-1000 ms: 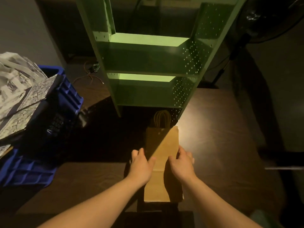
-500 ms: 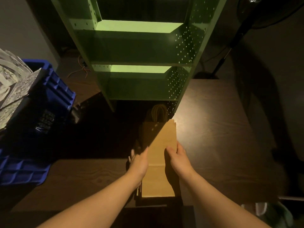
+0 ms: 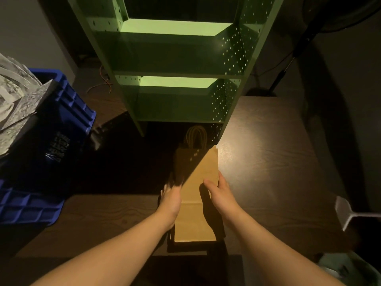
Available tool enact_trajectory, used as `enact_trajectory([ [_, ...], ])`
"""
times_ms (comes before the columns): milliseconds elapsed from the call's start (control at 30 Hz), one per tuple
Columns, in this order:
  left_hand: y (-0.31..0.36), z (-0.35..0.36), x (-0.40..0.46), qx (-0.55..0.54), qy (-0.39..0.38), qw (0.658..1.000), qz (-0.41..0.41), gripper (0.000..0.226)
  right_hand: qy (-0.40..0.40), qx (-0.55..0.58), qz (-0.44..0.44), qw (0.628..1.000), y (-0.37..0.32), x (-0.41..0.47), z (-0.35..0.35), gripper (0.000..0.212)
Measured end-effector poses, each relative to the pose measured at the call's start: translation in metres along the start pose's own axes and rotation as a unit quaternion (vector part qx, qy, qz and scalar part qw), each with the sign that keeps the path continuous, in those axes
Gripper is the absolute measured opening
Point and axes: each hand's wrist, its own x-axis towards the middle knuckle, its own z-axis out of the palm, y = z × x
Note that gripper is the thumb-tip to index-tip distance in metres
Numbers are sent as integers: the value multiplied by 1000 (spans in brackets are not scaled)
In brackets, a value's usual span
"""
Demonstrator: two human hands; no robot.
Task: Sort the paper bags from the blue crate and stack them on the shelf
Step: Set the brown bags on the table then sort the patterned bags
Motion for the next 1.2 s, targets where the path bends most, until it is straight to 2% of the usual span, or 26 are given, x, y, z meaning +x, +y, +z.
enact_trajectory([
  [67, -8, -6, 11, 2, -10, 1000, 0, 74, 13, -11, 8, 1000, -4, -5, 2, 91],
  [167, 25, -15, -11, 0, -4, 1000, 11, 63, 86, -49, -15, 995, -11, -12, 2, 80],
  [300, 43, -30, -22, -13, 40, 998, 37, 60, 177, -149, -115, 966, -26, -19, 1, 64],
  [400, 51, -41, -28, -1, 60, 995, 74, 59, 197, -197, -186, 942, -44, -24, 5, 51],
  [500, 60, -54, -37, -20, 63, 992, 110, 58, 162, -217, -221, 937, -64, -27, 15, 39],
  [633, 76, -80, -53, -41, 70, 984, 158, 43, 112, -212, -263, 935, -88, -33, 38, 8],
  [700, 87, -97, -62, -46, 71, 981, 177, 32, 74, -193, -278, 938, -101, -38, 53, 20],
  [800, 103, -125, -76, -47, 61, 977, 201, 28, 13, -187, -283, 940, -121, -49, 76, 13],
  [933, 123, -168, -97, -62, 48, 970, 231, 24, -13, -199, -324, 925, -149, -58, 115, 8],
  [1200, 148, -270, -126, -89, 88, 949, 290, 29, -56, -158, -348, 922, -203, -86, 215, 9],
])
